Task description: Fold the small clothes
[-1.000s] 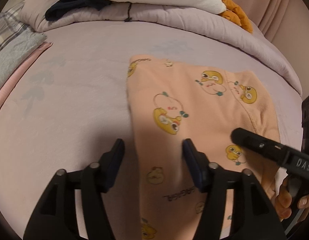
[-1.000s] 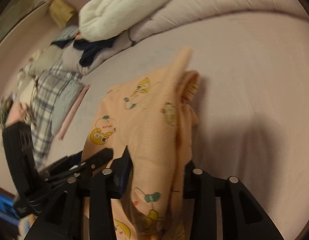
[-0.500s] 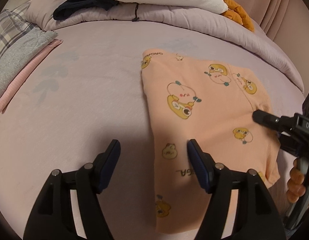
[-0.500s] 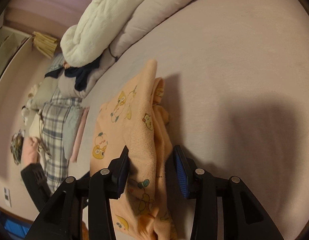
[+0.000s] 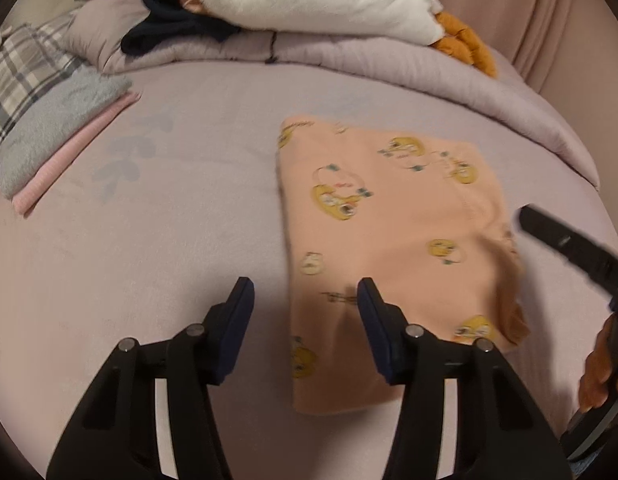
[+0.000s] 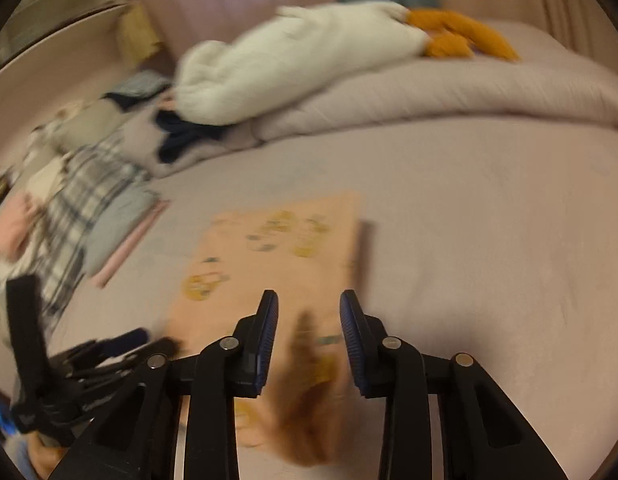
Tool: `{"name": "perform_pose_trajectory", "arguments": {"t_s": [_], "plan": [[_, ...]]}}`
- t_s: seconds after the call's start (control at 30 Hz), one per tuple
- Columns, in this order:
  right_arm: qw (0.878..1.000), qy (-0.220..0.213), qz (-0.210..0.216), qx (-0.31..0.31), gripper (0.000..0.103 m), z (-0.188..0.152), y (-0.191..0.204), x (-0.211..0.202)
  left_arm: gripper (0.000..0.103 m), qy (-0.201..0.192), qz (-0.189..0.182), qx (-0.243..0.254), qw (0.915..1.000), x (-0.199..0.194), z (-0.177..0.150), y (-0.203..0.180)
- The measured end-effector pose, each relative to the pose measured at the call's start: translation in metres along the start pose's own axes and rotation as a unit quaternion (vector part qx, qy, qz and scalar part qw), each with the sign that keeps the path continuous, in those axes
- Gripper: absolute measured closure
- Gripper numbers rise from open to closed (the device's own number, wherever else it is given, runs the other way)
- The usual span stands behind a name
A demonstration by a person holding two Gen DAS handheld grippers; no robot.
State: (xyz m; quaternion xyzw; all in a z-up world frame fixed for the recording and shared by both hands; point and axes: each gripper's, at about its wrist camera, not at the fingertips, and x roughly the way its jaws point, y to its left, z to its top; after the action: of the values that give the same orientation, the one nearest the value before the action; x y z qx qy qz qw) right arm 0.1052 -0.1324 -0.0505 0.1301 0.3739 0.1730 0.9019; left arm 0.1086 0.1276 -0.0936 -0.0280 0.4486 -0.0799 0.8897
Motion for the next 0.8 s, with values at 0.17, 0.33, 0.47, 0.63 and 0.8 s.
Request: {"name": "perform_pose_trajectory", "arguments": {"t_s": [0.17,0.33,0.47,0.63,0.8], "plan": [[0.998,0.039,0.019,-0.047,0.080,-0.015,0.017,0.020,0.078,0.008,-0.019,0.032,0.9993,0.006,-0.008,-0.020],[0.996,0.080,0.012,-0.034,0.084,-0.030,0.003,0.040,0.082,0.032,-0.006,0.064,0.9974,0.024,-0.023,-0.030],[0.995,0.089,0.014,-0.032,0.085,-0.034,0.001,0.034,0.083,0.035,-0.010,0.067,0.9971,0.018,-0.031,-0.031],[0.994,0.097,0.012,-0.048,0.085,-0.045,0.008,0.022,0.081,0.036,-0.004,0.074,0.9966,0.018,-0.043,-0.031],[0.993,0.113,0.005,-0.033,0.085,-0.053,0.009,0.024,0.081,0.042,-0.007,0.053,0.9977,0.007,-0.044,-0.031]]}}
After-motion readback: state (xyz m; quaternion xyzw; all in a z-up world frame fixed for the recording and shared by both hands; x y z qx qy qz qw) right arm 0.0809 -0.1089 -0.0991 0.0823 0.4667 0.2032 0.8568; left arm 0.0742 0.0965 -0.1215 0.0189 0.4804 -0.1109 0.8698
